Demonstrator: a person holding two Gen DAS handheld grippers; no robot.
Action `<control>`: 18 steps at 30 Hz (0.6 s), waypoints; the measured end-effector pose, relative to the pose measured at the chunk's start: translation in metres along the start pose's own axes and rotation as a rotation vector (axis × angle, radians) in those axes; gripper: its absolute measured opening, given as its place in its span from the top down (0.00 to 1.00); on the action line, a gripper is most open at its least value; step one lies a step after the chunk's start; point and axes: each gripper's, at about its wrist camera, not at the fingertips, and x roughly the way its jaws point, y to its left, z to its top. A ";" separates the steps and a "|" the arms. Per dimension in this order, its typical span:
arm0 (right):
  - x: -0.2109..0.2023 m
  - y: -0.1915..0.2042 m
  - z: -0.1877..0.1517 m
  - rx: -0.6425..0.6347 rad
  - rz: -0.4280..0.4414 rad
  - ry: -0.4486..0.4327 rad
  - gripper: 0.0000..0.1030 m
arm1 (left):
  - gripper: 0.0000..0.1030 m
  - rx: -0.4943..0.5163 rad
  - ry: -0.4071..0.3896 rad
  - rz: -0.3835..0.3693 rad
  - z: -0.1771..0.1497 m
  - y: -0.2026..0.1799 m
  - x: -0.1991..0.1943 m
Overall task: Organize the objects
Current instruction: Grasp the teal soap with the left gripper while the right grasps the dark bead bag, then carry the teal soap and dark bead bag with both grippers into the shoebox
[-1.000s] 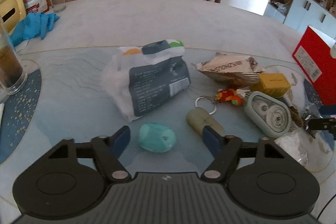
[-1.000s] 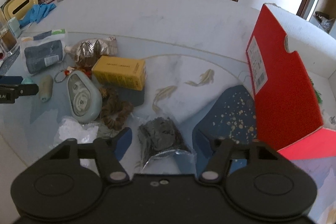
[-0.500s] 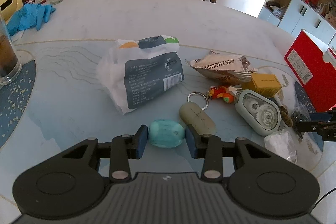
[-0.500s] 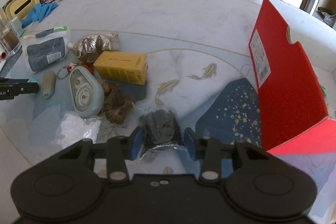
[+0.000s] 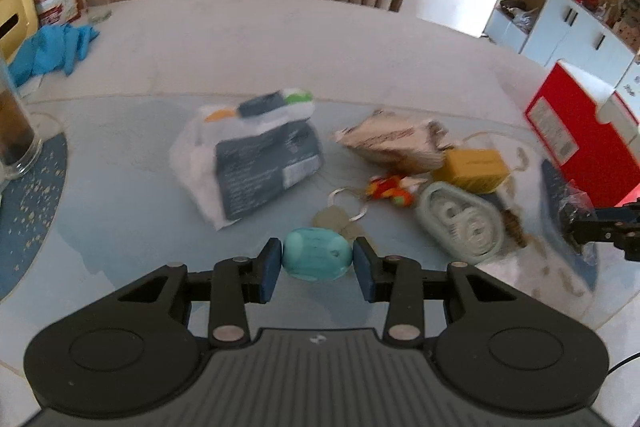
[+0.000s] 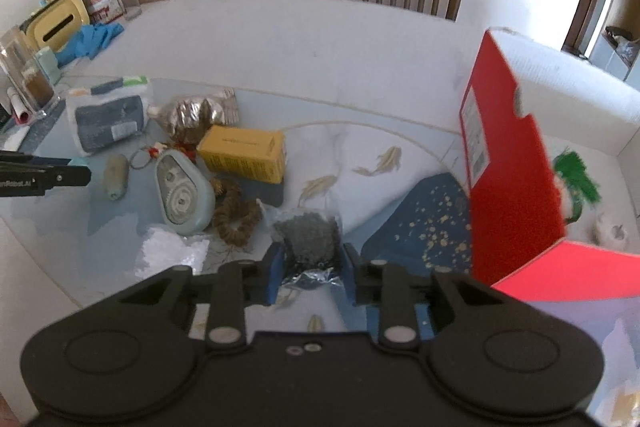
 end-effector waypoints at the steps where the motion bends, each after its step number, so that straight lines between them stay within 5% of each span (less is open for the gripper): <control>1: -0.004 -0.001 0.001 -0.002 0.001 -0.004 0.72 | 0.63 0.009 -0.003 -0.007 0.003 -0.005 -0.002; 18: -0.081 -0.066 0.024 0.041 -0.014 -0.147 0.72 | 0.63 0.170 -0.111 -0.129 0.068 -0.132 -0.029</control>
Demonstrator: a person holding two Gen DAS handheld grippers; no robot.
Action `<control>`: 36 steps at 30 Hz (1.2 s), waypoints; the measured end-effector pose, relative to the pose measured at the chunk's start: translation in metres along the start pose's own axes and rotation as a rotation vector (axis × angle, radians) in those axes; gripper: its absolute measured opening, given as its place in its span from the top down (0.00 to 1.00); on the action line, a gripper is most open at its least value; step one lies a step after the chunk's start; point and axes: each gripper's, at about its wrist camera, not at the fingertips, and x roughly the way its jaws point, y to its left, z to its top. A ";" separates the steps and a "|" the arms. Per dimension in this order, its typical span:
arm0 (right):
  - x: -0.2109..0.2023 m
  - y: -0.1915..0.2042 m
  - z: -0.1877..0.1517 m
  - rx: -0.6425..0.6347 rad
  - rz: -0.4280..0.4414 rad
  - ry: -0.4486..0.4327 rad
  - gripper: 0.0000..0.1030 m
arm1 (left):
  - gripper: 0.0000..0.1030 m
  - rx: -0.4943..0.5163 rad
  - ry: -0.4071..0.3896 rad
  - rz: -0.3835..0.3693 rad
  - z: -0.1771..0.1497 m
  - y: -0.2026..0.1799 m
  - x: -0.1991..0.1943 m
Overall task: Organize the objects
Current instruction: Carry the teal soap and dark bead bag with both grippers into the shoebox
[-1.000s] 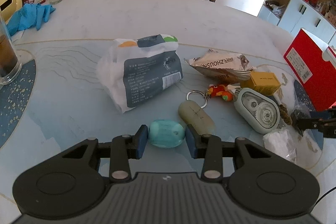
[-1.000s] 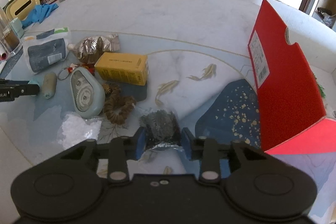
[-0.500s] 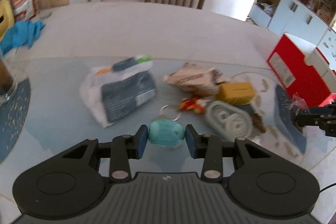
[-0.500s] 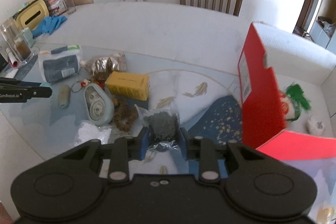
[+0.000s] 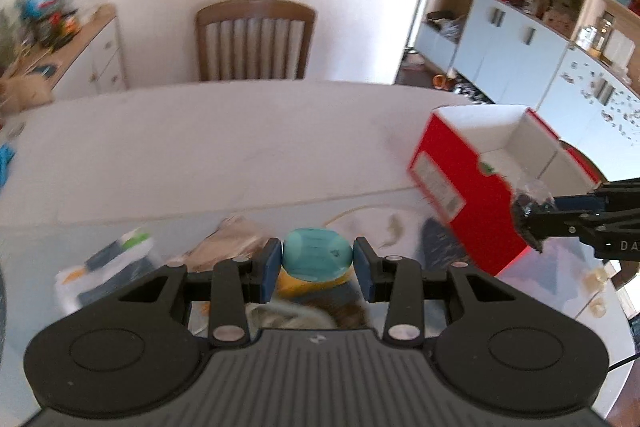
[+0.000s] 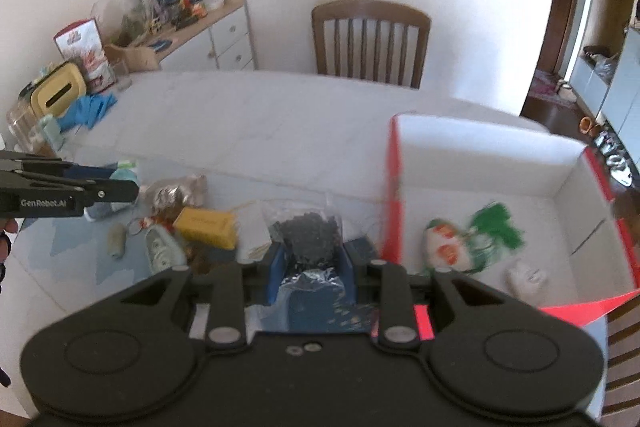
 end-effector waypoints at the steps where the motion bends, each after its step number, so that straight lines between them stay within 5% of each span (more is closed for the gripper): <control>1: -0.003 -0.006 0.001 0.002 -0.002 -0.007 0.72 | 0.63 0.008 -0.003 -0.008 0.004 -0.009 0.002; 23: -0.010 -0.159 -0.001 0.064 -0.091 -0.012 0.72 | 0.63 0.096 0.076 -0.102 0.057 -0.183 0.088; 36: 0.026 -0.211 -0.006 0.058 -0.116 0.051 0.72 | 0.63 0.195 0.138 -0.067 0.084 -0.253 0.160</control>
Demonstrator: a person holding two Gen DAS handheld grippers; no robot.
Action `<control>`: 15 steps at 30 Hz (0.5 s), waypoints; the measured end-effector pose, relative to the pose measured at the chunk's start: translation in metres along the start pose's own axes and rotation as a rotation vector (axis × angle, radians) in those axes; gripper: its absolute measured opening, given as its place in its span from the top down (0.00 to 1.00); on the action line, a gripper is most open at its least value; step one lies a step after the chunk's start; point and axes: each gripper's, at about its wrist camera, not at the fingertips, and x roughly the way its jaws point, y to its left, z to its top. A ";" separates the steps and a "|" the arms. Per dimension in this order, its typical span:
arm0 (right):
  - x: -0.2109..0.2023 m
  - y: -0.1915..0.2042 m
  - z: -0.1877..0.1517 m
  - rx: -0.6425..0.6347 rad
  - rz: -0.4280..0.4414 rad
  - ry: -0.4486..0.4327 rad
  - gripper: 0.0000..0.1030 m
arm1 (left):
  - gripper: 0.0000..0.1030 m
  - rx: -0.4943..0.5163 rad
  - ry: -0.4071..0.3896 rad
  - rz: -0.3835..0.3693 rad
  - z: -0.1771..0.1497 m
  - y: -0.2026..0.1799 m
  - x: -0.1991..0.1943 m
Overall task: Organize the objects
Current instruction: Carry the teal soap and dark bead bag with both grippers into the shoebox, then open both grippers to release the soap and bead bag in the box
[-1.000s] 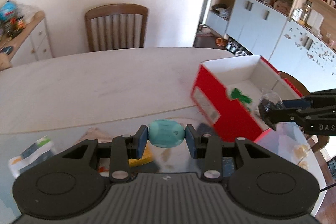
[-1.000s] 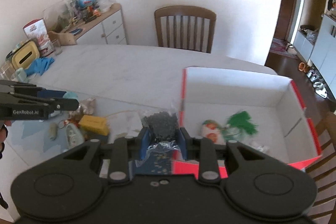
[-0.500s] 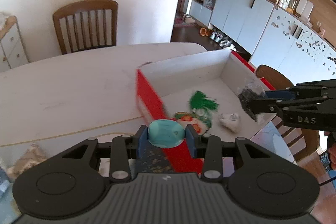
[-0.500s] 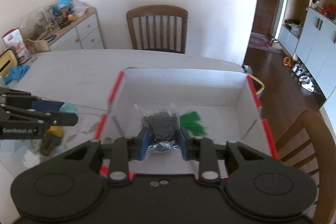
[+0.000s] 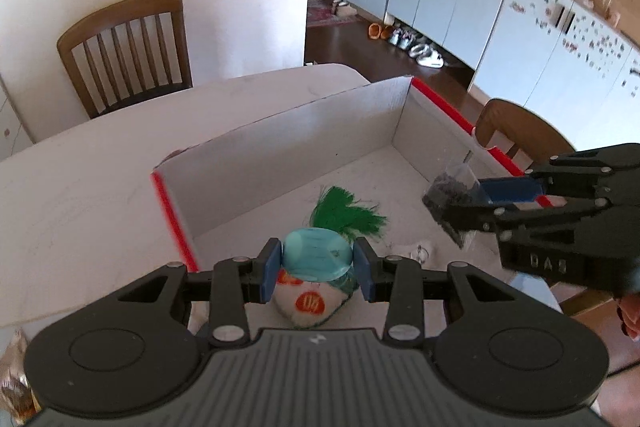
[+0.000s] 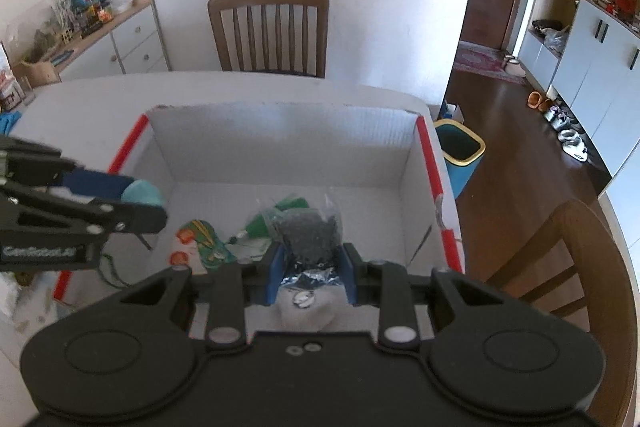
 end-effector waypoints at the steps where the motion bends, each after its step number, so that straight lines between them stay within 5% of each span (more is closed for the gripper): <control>1: 0.003 0.000 0.000 -0.009 0.007 0.005 0.72 | 0.63 0.002 0.007 0.005 0.003 -0.003 0.006; 15: 0.050 -0.002 -0.005 -0.112 0.016 0.116 0.72 | 0.63 -0.018 0.134 0.045 0.026 -0.016 0.083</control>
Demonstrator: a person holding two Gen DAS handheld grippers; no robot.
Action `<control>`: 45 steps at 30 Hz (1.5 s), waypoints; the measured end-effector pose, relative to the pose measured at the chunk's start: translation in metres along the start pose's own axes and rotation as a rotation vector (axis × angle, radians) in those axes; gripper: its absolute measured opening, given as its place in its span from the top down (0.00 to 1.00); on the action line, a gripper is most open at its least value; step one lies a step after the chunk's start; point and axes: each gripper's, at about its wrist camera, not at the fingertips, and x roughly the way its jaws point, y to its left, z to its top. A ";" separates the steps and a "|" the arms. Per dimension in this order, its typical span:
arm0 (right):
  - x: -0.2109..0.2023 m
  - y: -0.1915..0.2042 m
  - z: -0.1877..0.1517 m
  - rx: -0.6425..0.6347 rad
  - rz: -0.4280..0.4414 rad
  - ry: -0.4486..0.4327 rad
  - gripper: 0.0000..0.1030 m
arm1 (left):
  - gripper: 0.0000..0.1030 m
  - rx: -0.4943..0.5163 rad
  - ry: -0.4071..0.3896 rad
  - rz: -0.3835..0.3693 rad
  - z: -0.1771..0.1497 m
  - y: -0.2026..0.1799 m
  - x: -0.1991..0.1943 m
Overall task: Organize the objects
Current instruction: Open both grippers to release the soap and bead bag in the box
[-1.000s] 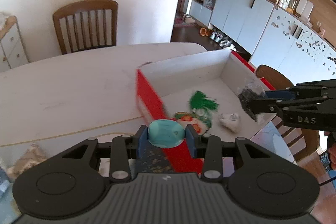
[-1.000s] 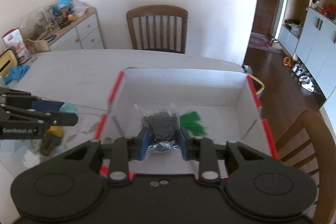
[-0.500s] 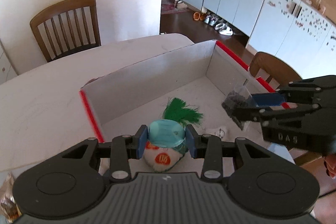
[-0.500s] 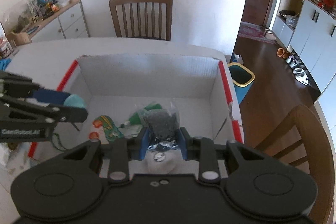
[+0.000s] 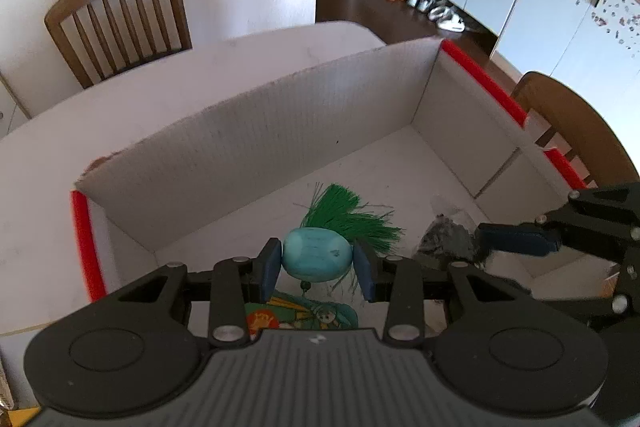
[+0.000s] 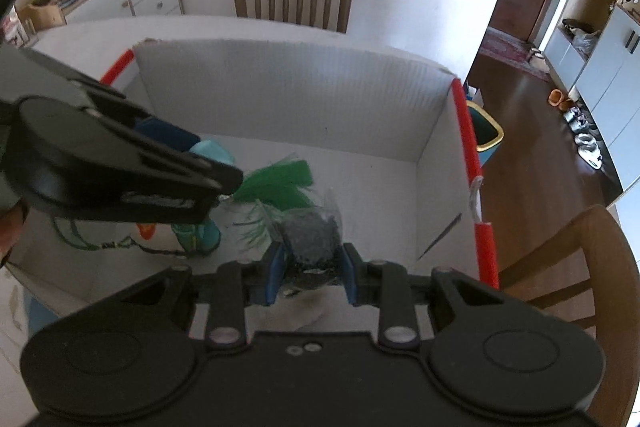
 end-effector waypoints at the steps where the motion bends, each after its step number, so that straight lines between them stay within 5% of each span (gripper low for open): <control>1: 0.002 0.000 0.000 -0.004 -0.001 0.007 0.72 | 0.63 -0.005 0.012 -0.001 0.001 0.000 0.004; 14: 0.016 -0.003 0.004 -0.020 0.033 0.043 0.69 | 0.62 -0.055 0.142 -0.031 0.001 0.003 0.033; 19: 0.012 -0.004 0.004 -0.014 0.036 0.030 0.64 | 0.47 -0.055 0.138 -0.031 0.002 0.003 0.032; 33: -0.035 -0.001 0.001 0.017 0.035 -0.062 0.53 | 0.47 -0.058 -0.009 -0.053 -0.005 0.003 -0.034; 45: -0.091 0.022 -0.003 0.050 0.071 -0.163 0.50 | 0.47 -0.061 -0.181 -0.044 -0.045 0.020 -0.115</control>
